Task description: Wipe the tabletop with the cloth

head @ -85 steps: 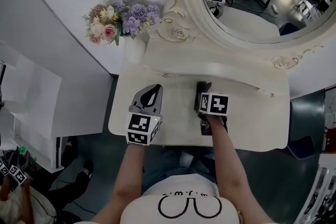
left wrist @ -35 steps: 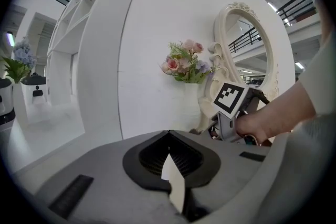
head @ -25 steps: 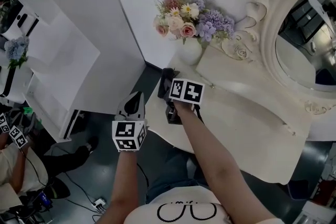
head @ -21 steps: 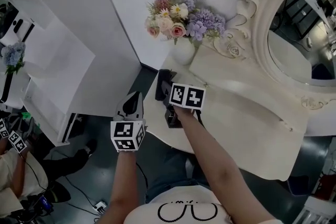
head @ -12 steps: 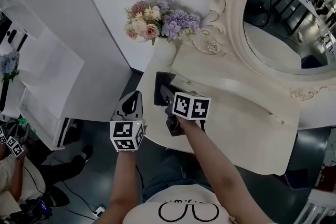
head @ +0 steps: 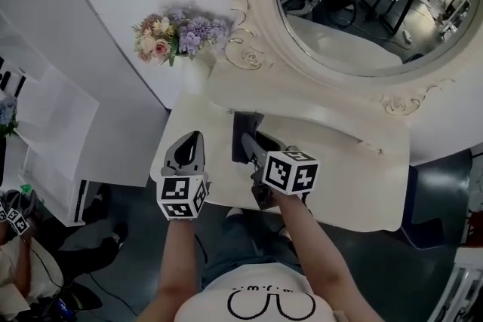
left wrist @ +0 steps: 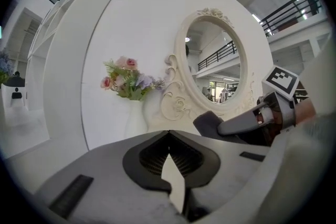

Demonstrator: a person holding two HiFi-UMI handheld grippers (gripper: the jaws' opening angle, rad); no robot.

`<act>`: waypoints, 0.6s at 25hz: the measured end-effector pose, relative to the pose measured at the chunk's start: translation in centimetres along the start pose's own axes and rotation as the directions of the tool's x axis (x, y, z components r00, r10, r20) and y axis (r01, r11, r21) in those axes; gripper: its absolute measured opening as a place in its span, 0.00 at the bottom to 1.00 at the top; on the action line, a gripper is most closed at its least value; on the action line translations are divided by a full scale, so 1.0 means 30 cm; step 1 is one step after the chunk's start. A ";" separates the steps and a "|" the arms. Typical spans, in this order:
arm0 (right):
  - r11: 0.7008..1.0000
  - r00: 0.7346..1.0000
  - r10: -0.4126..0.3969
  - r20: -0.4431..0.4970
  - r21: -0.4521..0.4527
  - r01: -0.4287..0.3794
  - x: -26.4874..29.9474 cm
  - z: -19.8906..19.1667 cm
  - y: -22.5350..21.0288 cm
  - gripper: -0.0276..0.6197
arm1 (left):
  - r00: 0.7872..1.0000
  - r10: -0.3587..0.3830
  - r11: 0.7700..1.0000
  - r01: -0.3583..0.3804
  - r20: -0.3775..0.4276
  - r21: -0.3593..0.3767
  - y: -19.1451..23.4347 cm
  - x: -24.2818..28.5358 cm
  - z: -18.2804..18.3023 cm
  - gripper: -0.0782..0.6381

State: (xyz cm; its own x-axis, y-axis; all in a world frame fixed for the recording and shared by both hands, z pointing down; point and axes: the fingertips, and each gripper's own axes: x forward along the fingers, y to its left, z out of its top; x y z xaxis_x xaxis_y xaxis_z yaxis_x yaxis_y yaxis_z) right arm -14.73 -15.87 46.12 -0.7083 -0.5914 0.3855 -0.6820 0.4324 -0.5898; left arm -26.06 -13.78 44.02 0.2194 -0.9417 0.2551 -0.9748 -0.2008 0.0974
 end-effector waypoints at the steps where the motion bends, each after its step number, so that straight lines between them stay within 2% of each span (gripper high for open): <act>1: 1.000 1.000 -0.006 0.014 -0.007 0.006 -0.046 0.007 -0.017 0.17 | 1.000 -0.015 1.000 0.015 0.002 0.005 -0.040 0.003 0.003 0.11; 8: 0.998 0.992 -0.057 0.112 -0.014 0.059 -0.348 0.042 -0.141 0.17 | 0.991 -0.133 0.990 0.132 0.002 0.052 -0.318 0.020 0.019 0.11; 12: 0.997 0.978 -0.080 0.190 -0.001 0.081 -0.522 0.061 -0.221 0.17 | 0.980 -0.201 0.977 0.200 0.003 0.074 -0.463 0.036 0.033 0.11; 15: 0.991 0.967 -0.131 0.220 -0.007 0.135 -0.644 0.055 -0.301 0.17 | 0.970 -0.244 0.965 0.242 0.008 0.098 -0.559 0.053 0.053 0.11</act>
State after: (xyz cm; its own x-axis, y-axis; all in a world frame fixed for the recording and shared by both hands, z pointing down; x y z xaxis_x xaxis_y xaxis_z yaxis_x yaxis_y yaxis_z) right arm 5.39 -9.47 42.83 -0.5557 -0.7778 0.2937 -0.7728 0.3530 -0.5274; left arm -9.44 -12.36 41.26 0.4505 -0.8663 0.2160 -0.8917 -0.4485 0.0612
